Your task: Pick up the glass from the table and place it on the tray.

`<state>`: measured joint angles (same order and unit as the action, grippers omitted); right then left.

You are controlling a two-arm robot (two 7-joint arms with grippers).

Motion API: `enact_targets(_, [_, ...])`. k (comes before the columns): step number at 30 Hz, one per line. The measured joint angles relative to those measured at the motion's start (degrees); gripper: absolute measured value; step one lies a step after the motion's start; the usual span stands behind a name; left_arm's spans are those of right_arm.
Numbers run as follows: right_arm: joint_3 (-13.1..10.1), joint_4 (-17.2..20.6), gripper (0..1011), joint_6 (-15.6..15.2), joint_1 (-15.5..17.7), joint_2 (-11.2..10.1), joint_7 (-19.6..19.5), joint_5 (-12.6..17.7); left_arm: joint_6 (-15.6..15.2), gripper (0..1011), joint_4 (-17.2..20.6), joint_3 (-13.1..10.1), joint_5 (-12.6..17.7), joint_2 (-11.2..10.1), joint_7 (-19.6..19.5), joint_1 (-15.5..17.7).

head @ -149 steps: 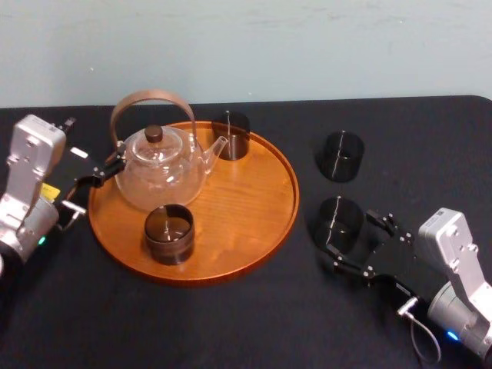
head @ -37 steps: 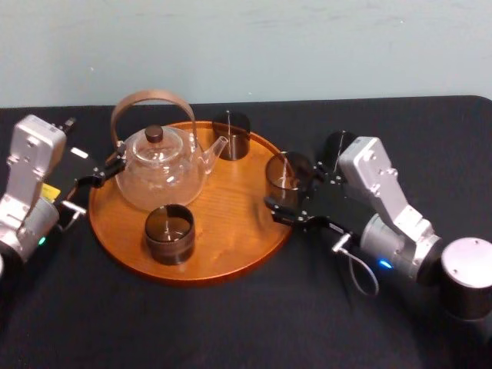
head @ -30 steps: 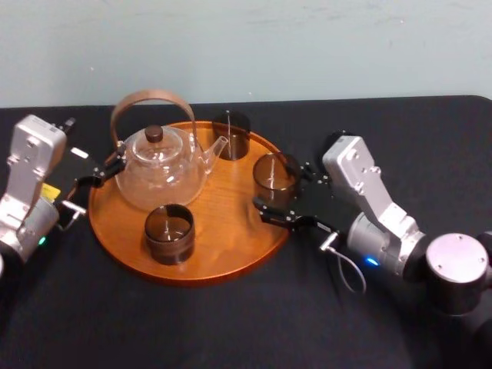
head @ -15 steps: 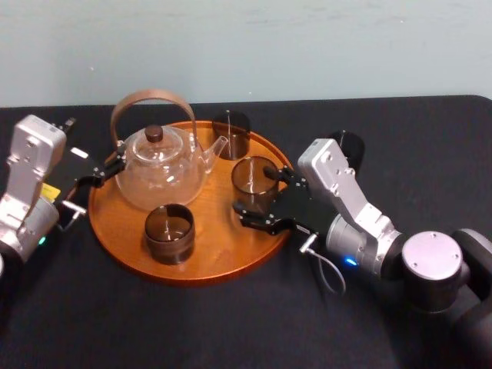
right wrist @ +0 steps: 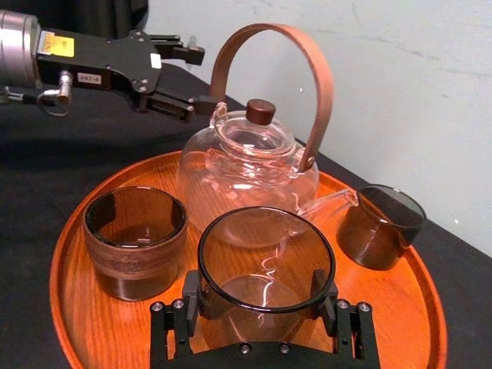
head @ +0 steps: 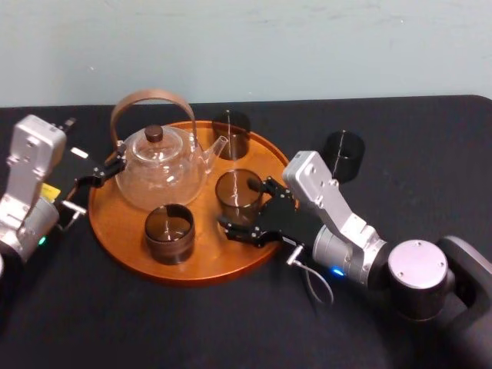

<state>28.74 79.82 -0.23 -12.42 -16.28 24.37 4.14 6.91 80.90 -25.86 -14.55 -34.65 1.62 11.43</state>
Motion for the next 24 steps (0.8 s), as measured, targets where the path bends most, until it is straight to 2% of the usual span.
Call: enact_targets(24, [1.4,-5.1,920,2.4,-1.2,1.7,0.6,-0.1,0.0,1009,0.0,0.0,0.0,0.0,0.0,0.0])
